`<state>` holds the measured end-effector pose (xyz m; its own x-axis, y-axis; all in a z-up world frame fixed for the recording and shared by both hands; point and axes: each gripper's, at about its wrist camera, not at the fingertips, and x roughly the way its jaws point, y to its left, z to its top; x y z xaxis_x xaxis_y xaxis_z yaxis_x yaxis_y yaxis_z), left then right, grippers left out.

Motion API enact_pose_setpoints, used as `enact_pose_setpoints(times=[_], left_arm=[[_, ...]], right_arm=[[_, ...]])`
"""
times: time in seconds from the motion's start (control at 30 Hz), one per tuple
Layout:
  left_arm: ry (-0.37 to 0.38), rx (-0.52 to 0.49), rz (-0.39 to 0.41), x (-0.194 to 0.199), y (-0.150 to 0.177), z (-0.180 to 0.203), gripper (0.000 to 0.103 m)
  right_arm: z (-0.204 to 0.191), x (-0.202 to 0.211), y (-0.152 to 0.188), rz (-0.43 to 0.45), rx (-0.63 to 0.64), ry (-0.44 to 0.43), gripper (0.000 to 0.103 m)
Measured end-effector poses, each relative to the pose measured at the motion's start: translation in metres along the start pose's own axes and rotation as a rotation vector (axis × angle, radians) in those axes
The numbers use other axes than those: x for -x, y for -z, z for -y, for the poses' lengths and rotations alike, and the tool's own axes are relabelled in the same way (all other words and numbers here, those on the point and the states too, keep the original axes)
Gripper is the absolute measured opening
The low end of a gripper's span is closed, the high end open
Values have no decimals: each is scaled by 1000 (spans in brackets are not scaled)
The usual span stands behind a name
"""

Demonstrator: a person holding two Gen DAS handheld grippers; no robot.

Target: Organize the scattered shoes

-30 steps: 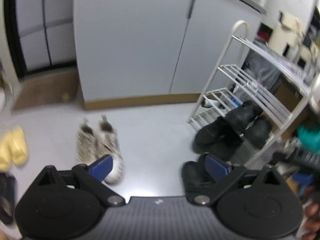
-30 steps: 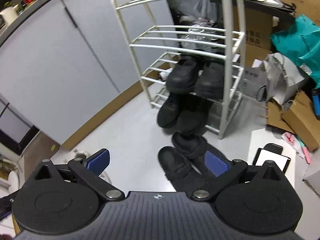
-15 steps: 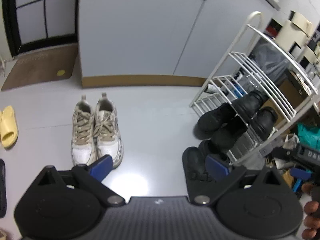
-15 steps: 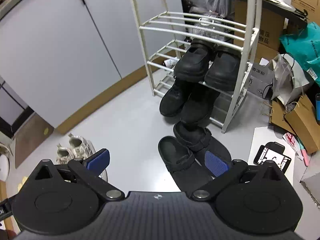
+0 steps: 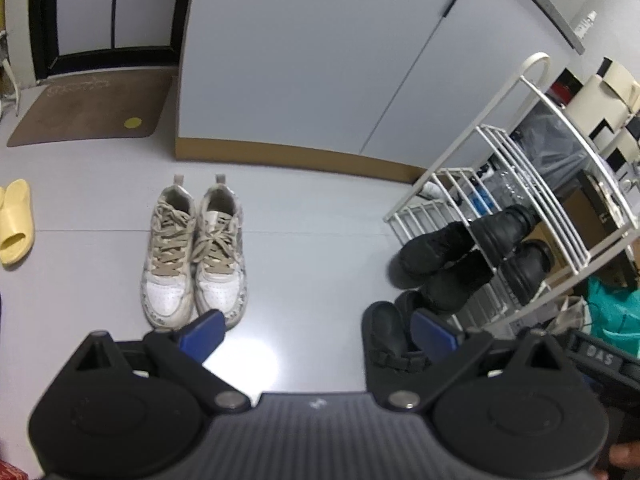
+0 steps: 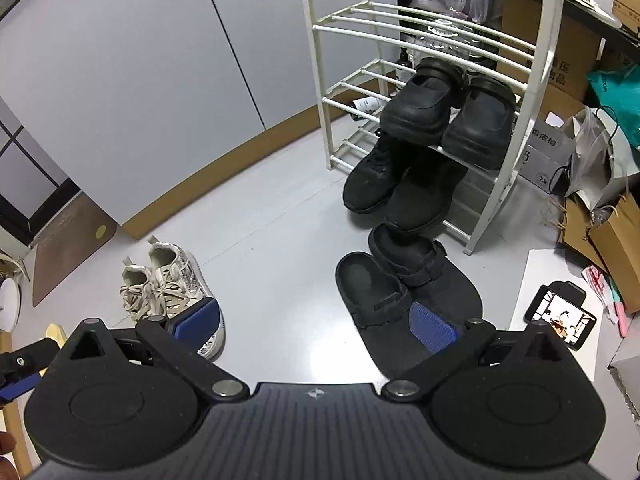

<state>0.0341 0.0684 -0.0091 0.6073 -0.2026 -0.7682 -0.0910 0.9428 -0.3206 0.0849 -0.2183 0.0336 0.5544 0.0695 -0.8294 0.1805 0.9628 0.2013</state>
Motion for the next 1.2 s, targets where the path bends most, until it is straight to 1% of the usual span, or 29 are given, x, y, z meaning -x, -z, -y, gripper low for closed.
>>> enact_pose_setpoints(times=[0.27, 0.4, 0.53, 0.67, 1.0, 1.07, 1.2], left_arm=[[-12, 11, -3, -2, 1, -5, 101], [-31, 16, 6, -3, 0, -9, 101], [-46, 27, 7, -4, -3, -15, 101], [-54, 36, 16, -2, -5, -21, 101], [-100, 87, 28, 0, -14, -49, 101], [-112, 97, 30, 0, -15, -56, 101], [-131, 115, 32, 0, -18, -71, 101]], right_arm=[[-9, -3, 3, -3, 38, 0, 103], [-8, -3, 2, 11, 46, 7, 103], [-7, -6, 2, 7, 52, -9, 103], [-13, -11, 4, 9, 98, -22, 103], [-51, -20, 14, 38, 310, -96, 103], [-64, -21, 16, 31, 329, -120, 103], [-73, -26, 16, 2, 335, -189, 101]])
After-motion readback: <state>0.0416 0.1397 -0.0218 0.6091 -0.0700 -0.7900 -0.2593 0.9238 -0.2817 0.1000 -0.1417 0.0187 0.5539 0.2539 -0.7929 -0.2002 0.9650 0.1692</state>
